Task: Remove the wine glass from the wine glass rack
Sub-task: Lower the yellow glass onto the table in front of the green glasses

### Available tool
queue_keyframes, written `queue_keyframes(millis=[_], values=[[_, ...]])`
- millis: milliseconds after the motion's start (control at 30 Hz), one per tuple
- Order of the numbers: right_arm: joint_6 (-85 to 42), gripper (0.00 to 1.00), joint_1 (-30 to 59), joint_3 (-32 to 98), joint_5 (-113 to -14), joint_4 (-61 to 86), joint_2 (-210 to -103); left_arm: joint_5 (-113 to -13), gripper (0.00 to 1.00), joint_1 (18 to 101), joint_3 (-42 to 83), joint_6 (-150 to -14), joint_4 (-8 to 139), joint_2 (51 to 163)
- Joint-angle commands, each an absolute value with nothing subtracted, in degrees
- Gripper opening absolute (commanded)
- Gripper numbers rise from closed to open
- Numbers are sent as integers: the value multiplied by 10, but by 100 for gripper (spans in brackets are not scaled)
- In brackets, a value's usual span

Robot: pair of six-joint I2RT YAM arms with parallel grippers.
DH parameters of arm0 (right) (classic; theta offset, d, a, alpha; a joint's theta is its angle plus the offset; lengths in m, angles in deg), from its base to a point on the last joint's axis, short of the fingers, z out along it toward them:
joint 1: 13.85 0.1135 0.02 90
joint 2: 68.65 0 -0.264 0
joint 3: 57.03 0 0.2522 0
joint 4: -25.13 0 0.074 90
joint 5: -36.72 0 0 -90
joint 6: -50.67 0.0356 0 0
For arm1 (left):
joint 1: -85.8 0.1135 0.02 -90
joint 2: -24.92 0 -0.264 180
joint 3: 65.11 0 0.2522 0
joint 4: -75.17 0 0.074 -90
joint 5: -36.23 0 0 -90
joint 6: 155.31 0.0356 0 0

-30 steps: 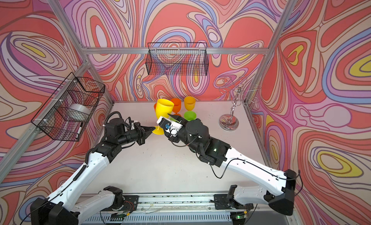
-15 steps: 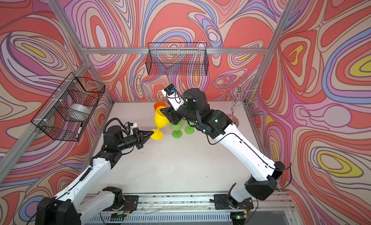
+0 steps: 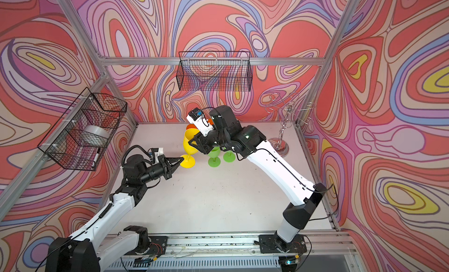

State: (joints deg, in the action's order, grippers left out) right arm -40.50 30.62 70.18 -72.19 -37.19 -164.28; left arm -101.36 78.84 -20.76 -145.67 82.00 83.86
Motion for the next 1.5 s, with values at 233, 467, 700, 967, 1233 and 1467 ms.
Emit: queue_keyframes(millis=[233,467,700,967,1233,1467], values=[[-413,22,306,731,-769,-403,-1680,-1025,0,798,-213,-1461,856,843],[-432,0,314,750,-793,-416,-1699,-1024,0,808,-213,-1456,835,834],[-450,0,324,760,-757,-419,-1729,-997,27,851,-205,-1387,681,787],[-460,0,348,773,-663,-410,-1783,-898,88,883,-145,-1256,410,774],[-468,0,363,781,-577,-397,-1852,-829,99,891,-123,-1217,338,802],[-478,0,363,773,-547,-362,-1882,-831,99,891,-114,-1211,343,820]])
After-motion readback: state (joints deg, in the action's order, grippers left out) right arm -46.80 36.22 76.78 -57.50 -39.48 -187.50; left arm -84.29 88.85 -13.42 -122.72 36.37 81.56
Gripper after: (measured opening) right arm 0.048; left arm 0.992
